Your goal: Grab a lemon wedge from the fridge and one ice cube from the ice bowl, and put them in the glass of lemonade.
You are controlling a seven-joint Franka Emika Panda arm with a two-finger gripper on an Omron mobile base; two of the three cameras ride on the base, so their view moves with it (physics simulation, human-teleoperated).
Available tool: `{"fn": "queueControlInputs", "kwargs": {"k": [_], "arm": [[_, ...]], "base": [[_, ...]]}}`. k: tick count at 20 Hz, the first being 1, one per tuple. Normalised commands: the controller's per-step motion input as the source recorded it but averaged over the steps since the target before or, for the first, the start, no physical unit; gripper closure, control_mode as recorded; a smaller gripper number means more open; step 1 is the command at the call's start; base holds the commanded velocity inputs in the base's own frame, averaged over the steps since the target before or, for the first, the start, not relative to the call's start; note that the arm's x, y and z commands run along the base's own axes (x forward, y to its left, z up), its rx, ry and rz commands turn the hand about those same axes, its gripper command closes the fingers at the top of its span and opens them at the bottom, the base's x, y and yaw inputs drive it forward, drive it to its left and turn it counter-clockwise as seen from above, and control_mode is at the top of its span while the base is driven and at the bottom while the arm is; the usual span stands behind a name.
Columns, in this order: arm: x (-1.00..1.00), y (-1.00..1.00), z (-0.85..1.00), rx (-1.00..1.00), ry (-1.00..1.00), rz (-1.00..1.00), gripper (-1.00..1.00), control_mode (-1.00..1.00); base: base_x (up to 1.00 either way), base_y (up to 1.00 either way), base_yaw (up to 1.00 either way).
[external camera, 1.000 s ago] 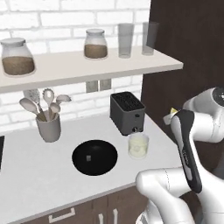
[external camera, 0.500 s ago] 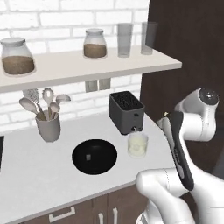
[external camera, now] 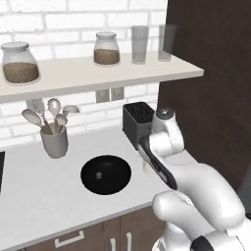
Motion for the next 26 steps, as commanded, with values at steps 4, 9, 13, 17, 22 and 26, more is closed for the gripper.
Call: {"fn": "queueControlInputs", "kwargs": {"k": [4,9,13,17,22,26], "arm": [[0.8,0.0,-0.71,0.0,0.07,0.0,1.0,-1.0],[0.59,0.0,-0.55,0.0,0.01,0.0,1.0,-1.0],[-0.03,0.0,-0.28,0.0,0.0,0.01,1.0,-1.0],[-0.27,0.0,-0.01,0.0,-0.03,0.0,1.0,-1.0],[-0.18,0.0,-0.01,0.0,0.0,0.0,1.0,-1.0],[-0.3,-0.01,-0.04,0.0,0.0,0.0,1.0,-1.0]], "base": [[0.0,0.0,0.0],[0.0,0.0,0.0],[0.0,0.0,0.0],[0.0,0.0,0.0],[0.0,0.0,0.0],[0.0,0.0,0.0]]}}
